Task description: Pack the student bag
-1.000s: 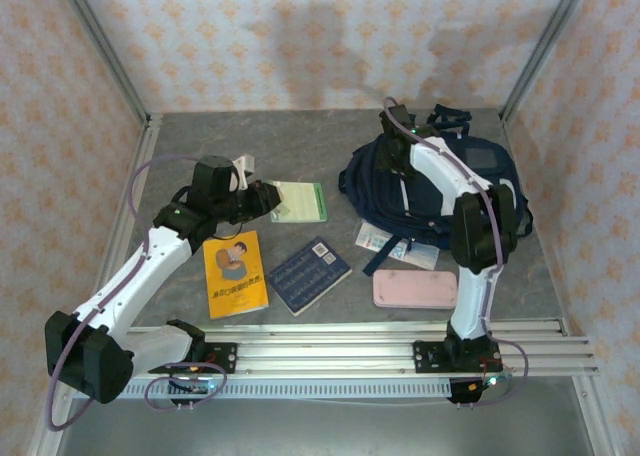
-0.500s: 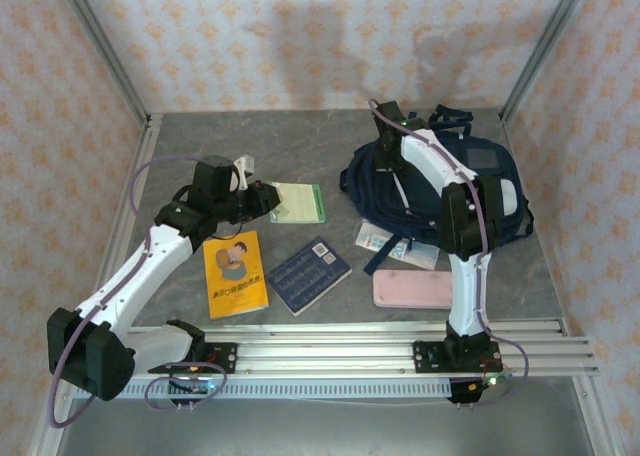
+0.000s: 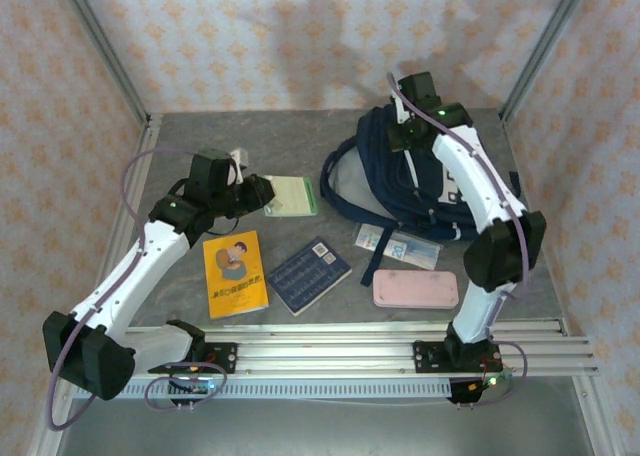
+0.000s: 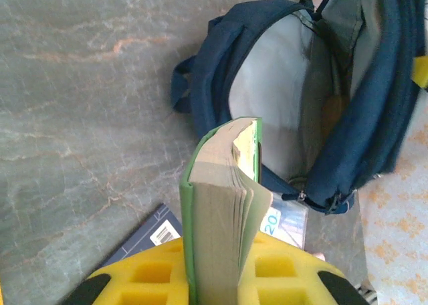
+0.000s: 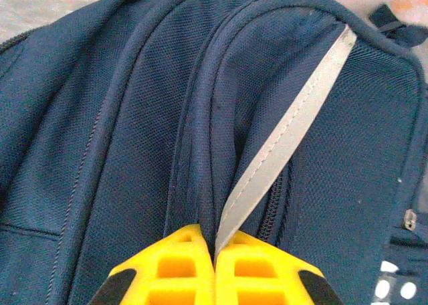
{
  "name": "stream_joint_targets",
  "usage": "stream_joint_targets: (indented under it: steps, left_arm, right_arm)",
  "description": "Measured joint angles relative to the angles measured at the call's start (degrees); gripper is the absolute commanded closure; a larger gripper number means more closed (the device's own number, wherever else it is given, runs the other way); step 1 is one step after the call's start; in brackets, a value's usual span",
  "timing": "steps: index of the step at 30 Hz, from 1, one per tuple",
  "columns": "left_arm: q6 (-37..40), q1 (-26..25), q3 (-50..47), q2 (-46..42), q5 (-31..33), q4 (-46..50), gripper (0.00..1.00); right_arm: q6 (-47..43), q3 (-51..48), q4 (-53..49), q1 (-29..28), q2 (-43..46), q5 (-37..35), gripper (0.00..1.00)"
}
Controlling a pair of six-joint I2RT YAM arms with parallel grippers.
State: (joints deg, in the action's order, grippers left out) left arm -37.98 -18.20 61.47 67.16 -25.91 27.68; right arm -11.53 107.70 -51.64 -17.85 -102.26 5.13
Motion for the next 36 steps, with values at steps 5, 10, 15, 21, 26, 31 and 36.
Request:
stream_joint_targets:
  steps: [5,10,15,21,26,31,36]
  left_arm:
    - [-0.17,0.00,4.42,2.54,1.40,0.07,1.00]
    - [-2.62,0.00,8.37,8.35,0.39,-2.47,1.00]
    - [-6.47,-0.07,12.44,16.85,-4.66,-8.59,1.00]
    - [-10.80,-1.86,17.57,27.82,-10.47,-15.80,1.00]
    - [-11.93,-5.77,24.09,35.41,-11.58,-16.44,1.00]
    - [-11.93,-8.98,33.79,43.28,-11.56,-15.98,1.00]
    - [-11.91,-10.71,42.34,51.98,-11.13,-15.32,1.00]
  right_arm:
    - [-2.12,0.00,-0.07,0.37,3.72,9.90,1.00]
    - [-1.77,-1.03,0.26,3.41,5.07,22.80,1.00]
    - [2.14,-4.52,2.67,7.26,6.73,35.08,1.00]
    - [8.87,-7.56,8.90,10.86,6.78,45.44,1.00]
    - [12.44,-8.22,11.61,11.30,6.78,49.44,1.00]
    - [15.58,-8.44,14.29,11.30,6.78,52.33,1.00]
    - [18.21,-10.21,17.33,11.26,6.95,54.31,1.00]
